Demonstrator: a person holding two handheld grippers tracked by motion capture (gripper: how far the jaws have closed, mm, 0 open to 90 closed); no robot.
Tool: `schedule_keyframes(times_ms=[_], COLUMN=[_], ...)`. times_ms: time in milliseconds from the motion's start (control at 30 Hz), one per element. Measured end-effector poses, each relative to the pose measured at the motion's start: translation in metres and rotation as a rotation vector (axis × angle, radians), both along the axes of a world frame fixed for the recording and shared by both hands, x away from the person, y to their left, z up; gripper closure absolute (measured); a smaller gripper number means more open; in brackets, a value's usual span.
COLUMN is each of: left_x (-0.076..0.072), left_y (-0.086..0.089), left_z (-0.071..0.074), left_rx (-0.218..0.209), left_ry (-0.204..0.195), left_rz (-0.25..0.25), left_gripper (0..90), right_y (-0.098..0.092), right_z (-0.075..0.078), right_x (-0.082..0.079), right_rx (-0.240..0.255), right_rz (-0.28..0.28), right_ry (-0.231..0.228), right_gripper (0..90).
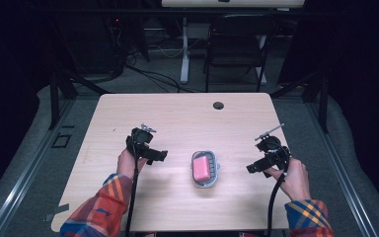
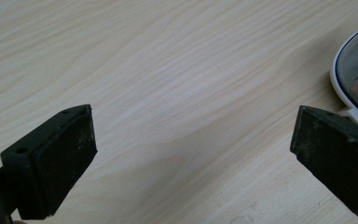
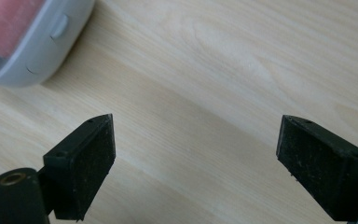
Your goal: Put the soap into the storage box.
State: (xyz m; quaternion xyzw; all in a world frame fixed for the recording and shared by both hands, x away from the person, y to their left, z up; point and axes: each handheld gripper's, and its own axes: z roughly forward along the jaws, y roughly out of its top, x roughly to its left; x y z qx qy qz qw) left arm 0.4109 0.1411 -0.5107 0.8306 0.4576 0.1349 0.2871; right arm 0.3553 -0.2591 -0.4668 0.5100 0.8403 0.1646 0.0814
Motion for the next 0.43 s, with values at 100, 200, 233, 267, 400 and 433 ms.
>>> schedule_keyframes(times_ms=[100, 200, 233, 267, 400, 433], left_x=[0.0, 0.0, 0.0, 0.0, 0.0, 0.0], left_y=[0.0, 0.0, 0.0, 0.0, 0.0, 0.0], left_z=[0.0, 0.0, 0.0, 0.0, 0.0, 0.0], left_rx=[0.001, 0.0, -0.001, 0.0, -0.003, -0.003], left_ry=[-0.001, -0.001, -0.001, 0.0, 0.0, 0.0], left_rz=[0.0, 0.001, 0.0, 0.0, -0.001, -0.002], left_gripper=[0.0, 0.0, 0.0, 0.0, 0.0, 0.0], right_y=[-0.009, -0.016, -0.017, -0.017, -0.016, -0.015], right_z=[-0.012, -0.019, -0.02, -0.021, -0.021, -0.021], right_x=[-0.006, -0.009, -0.01, -0.011, -0.012, -0.013], right_rx=[-0.003, -0.014, -0.003, 0.004, 0.001, 0.008], right_rz=[-0.003, 0.001, -0.004, -0.007, 0.012, 0.014], right_ry=[-0.001, 0.011, 0.014, 0.007, -0.008, -0.011], right_gripper=[11.7, 11.7, 11.7, 11.8, 11.8, 11.8])
